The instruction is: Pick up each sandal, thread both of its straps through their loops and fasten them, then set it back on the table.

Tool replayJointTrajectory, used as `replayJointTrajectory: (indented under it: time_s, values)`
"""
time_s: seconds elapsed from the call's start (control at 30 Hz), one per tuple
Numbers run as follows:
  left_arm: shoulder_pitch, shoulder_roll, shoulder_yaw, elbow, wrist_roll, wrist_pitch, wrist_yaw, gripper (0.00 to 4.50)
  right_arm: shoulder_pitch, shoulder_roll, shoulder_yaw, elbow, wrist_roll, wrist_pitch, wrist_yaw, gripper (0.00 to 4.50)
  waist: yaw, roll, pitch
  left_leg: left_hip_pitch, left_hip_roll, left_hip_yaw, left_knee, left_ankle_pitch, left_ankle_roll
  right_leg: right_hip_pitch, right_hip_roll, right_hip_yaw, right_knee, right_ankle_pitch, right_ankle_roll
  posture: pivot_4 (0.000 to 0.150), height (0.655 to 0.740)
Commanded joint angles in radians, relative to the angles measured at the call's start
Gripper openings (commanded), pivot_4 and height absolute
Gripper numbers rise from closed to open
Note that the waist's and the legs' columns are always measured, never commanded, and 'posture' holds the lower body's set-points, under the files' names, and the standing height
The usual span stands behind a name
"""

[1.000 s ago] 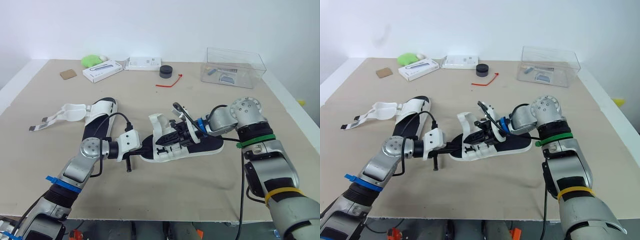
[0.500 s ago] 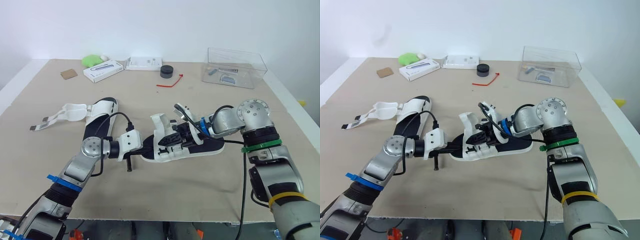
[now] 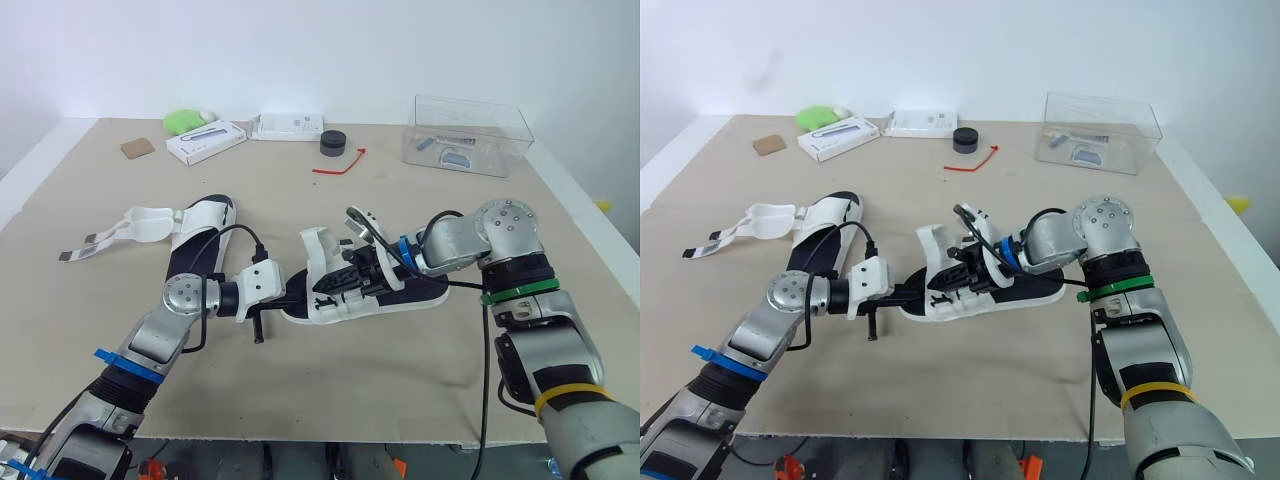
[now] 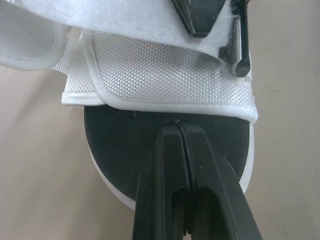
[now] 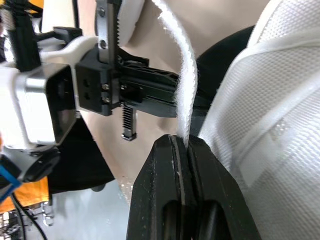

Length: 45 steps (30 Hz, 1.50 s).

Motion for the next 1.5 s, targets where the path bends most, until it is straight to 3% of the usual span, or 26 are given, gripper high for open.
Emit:
replayJointTrajectory:
  time_s: [0.03,0.2,0.83,1.27,1.5]
  values:
    - [0.032,0.015,-0.037,0.062,0.064,0.027,0.005,0.0,-0.016,-0.004,0.013,0.008,0.12,-0.044,-0.073,0.06,0.0,0.0,0.0,0.0,0.0,0.0,0.0,0.0,0.0,0.0,0.0,0.0,0.0,0.0,0.0,0.15,0.74]
    - [0.039,0.019,-0.04,0.055,0.066,0.026,0.004,0.0,0.018,-0.033,0.055,-0.016,0.196,-0.083,-0.141,0.06,0.0,0.0,0.0,0.0,0.0,0.0,0.0,0.0,0.0,0.0,0.0,0.0,-0.001,0.0,0.001,0.15,0.74]
    - [0.063,0.023,-0.054,0.021,0.068,0.031,0.007,0.0,0.113,-0.14,0.129,-0.182,0.195,-0.126,-0.167,0.06,0.001,0.002,-0.002,-0.002,-0.001,0.001,-0.001,-0.002,0.004,0.0,-0.001,0.001,-0.004,0.0,0.001,0.15,0.74]
    - [0.063,0.025,-0.057,0.019,0.066,0.035,0.011,0.0,0.132,-0.16,0.135,-0.31,0.084,-0.142,-0.117,0.06,0.001,0.002,-0.004,-0.002,-0.001,0.001,0.0,-0.003,0.005,0.0,-0.002,0.0,-0.005,0.0,0.002,0.15,0.74]
    - [0.059,0.022,-0.055,0.025,0.066,0.035,0.014,0.0,0.117,-0.155,0.119,-0.425,-0.075,-0.113,0.013,0.06,0.001,0.003,-0.004,-0.002,-0.001,0.001,0.0,-0.003,0.005,0.0,-0.002,0.0,-0.005,0.0,0.002,0.15,0.74]
